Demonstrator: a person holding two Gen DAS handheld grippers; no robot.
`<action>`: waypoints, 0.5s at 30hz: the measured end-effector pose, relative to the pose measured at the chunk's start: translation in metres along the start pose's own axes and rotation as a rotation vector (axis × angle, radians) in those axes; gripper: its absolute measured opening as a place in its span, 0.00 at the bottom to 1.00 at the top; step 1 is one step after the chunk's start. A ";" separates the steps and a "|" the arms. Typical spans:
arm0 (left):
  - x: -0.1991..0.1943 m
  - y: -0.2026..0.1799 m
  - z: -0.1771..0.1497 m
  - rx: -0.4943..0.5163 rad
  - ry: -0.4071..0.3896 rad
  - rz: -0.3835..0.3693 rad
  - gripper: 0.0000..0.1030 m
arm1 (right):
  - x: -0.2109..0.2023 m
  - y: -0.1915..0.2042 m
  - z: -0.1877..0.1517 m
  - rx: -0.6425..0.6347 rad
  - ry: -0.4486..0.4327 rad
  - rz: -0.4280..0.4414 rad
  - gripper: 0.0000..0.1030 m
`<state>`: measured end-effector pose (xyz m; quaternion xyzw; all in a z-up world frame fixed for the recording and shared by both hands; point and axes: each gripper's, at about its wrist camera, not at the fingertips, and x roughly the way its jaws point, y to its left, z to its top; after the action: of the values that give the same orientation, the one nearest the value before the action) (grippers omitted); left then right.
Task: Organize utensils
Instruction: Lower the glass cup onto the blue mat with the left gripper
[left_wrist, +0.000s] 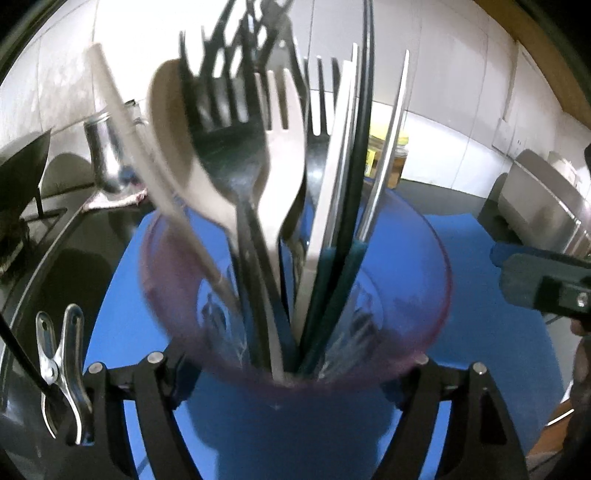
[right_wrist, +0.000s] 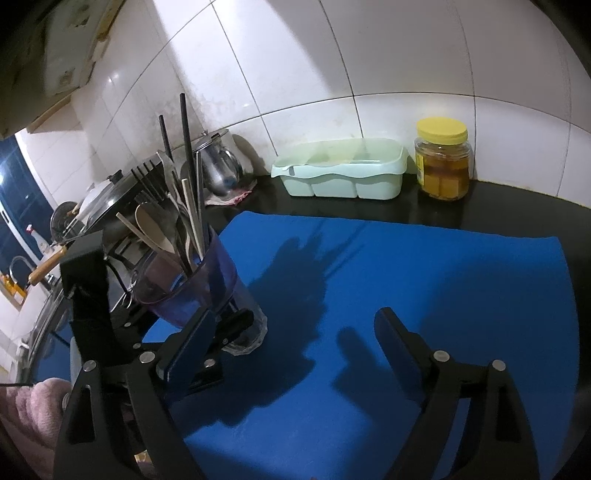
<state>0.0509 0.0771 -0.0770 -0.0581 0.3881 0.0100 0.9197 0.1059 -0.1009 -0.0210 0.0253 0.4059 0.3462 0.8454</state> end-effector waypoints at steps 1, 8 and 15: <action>-0.003 0.002 -0.002 -0.011 0.007 -0.010 0.80 | 0.000 0.000 0.000 0.000 0.000 0.001 0.87; -0.028 0.006 -0.012 -0.049 0.040 -0.002 0.84 | -0.002 0.006 0.000 -0.011 -0.001 0.005 0.87; -0.052 0.002 -0.007 -0.077 0.037 0.015 0.84 | -0.009 0.021 -0.003 -0.033 -0.005 0.014 0.88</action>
<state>0.0096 0.0794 -0.0450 -0.0906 0.4048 0.0306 0.9094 0.0884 -0.0915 -0.0097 0.0153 0.3979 0.3588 0.8442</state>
